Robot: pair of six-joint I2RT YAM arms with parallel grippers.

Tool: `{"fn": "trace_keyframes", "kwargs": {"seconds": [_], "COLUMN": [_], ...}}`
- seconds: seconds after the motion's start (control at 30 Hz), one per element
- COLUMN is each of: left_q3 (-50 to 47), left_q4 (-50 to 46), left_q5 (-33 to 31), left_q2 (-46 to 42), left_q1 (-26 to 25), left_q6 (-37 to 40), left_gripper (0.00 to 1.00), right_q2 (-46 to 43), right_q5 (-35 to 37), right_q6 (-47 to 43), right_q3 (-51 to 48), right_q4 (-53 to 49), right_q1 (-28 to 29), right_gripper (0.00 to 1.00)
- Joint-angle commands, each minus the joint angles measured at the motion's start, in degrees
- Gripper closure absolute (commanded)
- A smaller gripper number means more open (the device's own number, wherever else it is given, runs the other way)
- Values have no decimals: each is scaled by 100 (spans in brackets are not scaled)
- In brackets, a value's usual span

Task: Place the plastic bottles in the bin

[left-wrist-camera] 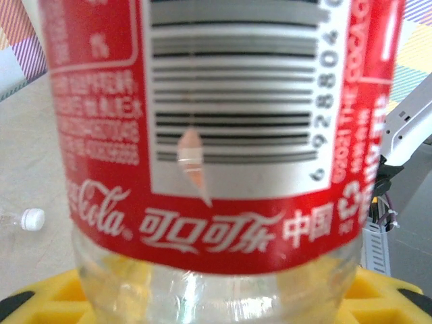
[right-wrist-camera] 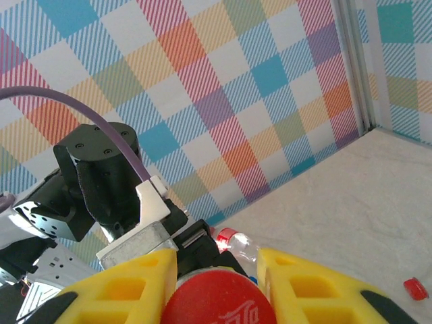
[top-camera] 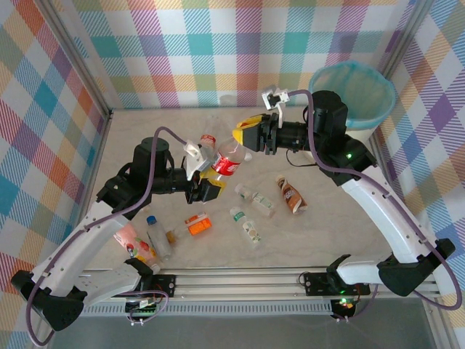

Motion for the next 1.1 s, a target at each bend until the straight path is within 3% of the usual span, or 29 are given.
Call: {"fn": "trace_keyframes", "kwargs": {"seconds": [0.0,0.1,0.27,0.43,0.63,0.83,1.07], "left_q3": [227,206,302,1103,2391,3666,4099], "left_q4": [86,427,1398,1733,1767,1750,1742], "left_q5": [75,-186,-454,-828,-1341,-1132,-955], "left_q2": [-50,-94,9,727,2020,3237,3848], "left_q1": [-65,-70,-69,-70,-70,-77,-175], "left_q6": [10,-310,-1116,-1615,-2064,-2585,-2765], "left_gripper": [40,18,0,0,0,0,1], "right_q2": [-87,-41,295,890,1582,2079,2665], "right_q5": [51,813,1960,2913,3935,4602,4904], "right_q6": [-176,-361,-835,-1392,-1827,-2044,-2143], "right_q3": [112,500,1574,2863,3848,4278,4740], "right_q4": [-116,-585,-1486,-2325,-2508,-2190,-1883], "right_q1": [29,29,-46,-520,-1458,-2387,-2928], "right_gripper": [91,99,100,100,100,100,100]}}
